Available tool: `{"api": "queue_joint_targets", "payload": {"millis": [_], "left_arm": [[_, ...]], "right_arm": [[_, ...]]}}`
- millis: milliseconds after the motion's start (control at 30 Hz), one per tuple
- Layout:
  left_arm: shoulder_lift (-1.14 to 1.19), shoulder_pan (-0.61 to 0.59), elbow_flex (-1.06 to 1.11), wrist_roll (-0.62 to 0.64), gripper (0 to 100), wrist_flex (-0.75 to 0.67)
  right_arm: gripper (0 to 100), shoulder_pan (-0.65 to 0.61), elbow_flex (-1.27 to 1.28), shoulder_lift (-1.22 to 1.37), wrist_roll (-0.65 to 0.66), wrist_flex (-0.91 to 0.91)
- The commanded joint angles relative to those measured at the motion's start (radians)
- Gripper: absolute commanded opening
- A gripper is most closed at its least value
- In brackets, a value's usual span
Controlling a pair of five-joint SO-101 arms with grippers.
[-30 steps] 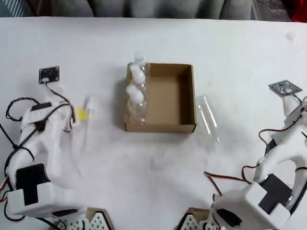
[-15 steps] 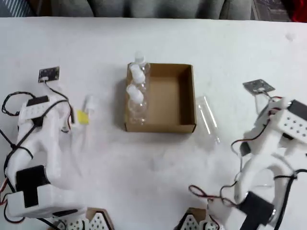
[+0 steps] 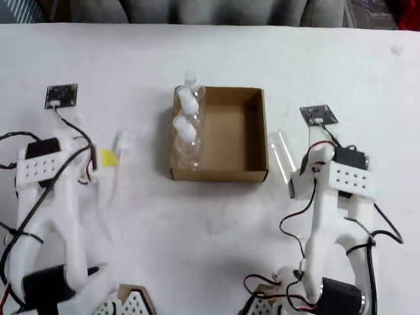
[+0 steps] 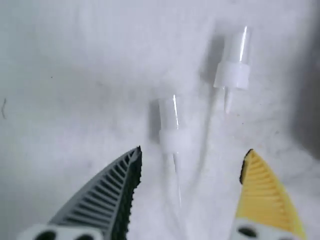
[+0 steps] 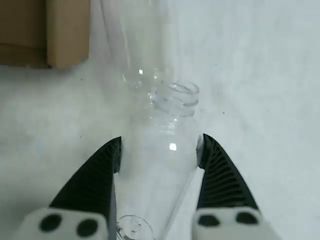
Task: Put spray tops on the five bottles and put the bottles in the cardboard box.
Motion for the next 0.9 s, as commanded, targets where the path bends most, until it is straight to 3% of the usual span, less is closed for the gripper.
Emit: {"api": "queue_joint_targets", "payload": {"millis": [0,200,433,867], "left_arm": [[-0.064,0.024,-0.054,-0.057,29,0.009],[0.073,0.039,-0.230,-0.103,29,0.071],[0.298,0.147,-0.385,-0.103,29,0.071],[0.763,0.151,-0.750,-0.103,29,0.074]], "right_arm": [[1.6,-0.015,0.035,-0.036,-0.061,-0.094],[1.6,-0.015,0.054,-0.036,-0.060,-0.117],[1.6,-0.015,0.057,-0.036,-0.058,-0.117],[1.6,-0.015,0.058,-0.036,-0.057,-0.117]]}}
